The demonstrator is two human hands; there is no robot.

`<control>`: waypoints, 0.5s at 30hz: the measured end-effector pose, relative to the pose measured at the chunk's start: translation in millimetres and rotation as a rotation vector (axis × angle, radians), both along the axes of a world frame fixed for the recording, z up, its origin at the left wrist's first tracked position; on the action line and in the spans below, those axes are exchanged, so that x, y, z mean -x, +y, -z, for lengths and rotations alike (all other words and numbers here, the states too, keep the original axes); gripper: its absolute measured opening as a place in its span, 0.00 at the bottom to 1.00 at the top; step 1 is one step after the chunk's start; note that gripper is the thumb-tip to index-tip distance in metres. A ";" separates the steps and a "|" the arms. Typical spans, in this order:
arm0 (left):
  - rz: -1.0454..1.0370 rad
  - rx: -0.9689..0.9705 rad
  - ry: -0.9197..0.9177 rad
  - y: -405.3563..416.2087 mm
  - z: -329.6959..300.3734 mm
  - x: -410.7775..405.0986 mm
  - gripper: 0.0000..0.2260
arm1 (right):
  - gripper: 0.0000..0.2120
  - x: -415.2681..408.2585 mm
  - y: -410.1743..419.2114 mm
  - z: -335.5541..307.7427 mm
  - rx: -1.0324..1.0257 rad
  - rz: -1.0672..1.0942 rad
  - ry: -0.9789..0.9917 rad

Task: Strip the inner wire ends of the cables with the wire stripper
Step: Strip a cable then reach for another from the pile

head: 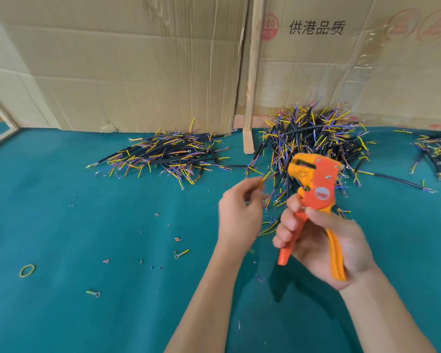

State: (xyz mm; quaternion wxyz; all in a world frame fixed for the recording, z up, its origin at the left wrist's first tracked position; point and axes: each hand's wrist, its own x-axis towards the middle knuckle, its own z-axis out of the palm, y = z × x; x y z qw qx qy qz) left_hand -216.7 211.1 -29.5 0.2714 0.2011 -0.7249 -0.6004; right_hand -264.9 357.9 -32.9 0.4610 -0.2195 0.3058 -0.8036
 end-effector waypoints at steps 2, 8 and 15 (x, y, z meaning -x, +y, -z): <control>0.347 -0.267 0.020 7.1 -26.6 21.6 0.23 | 0.14 3.3 6.8 -0.9 0.136 -0.126 -0.031; -0.087 0.522 -0.426 -61.8 -40.8 49.9 0.14 | 0.18 0.0 0.1 3.8 0.022 -0.102 0.009; -0.396 0.576 -0.855 -148.9 11.6 7.4 0.18 | 0.19 -9.8 -10.7 5.0 -0.067 -0.112 -0.003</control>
